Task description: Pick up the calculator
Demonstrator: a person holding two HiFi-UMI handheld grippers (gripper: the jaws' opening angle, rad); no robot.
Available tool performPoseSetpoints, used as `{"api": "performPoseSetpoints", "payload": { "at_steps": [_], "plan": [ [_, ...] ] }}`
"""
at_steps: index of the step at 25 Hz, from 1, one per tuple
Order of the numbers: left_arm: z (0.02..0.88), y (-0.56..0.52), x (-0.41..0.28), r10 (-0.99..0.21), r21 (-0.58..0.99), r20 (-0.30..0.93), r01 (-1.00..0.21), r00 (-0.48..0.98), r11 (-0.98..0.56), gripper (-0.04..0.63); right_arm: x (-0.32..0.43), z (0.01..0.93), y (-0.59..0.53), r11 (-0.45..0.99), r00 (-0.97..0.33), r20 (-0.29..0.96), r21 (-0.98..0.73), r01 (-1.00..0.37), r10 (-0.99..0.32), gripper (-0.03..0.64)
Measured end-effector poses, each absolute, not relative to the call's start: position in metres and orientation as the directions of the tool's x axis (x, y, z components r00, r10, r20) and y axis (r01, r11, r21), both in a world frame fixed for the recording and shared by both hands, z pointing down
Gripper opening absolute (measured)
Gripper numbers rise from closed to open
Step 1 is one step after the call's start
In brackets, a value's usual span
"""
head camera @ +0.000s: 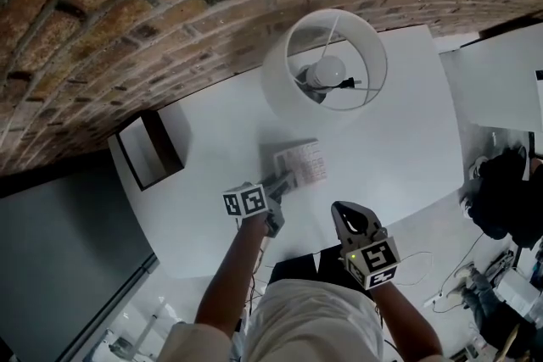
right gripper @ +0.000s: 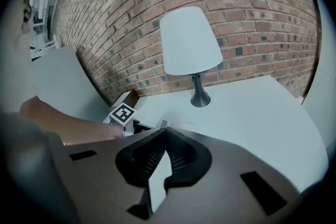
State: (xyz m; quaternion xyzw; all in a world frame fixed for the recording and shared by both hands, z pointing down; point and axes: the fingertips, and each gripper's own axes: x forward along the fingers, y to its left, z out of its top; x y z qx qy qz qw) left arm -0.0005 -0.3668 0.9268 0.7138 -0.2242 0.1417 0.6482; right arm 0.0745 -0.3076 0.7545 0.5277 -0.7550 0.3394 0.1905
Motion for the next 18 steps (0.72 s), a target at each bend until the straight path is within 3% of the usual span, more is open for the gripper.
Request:
{"api": "performPoseSetpoints", "payload": {
  "at_steps": [18],
  "plan": [
    [0.838,-0.363,-0.029,-0.258,0.913,0.382,-0.406,0.887,-0.045,0.109,0.06,0.698,-0.298,0.247,-0.348,0.599,-0.247,-0.937,-0.721,0.011]
  ]
}}
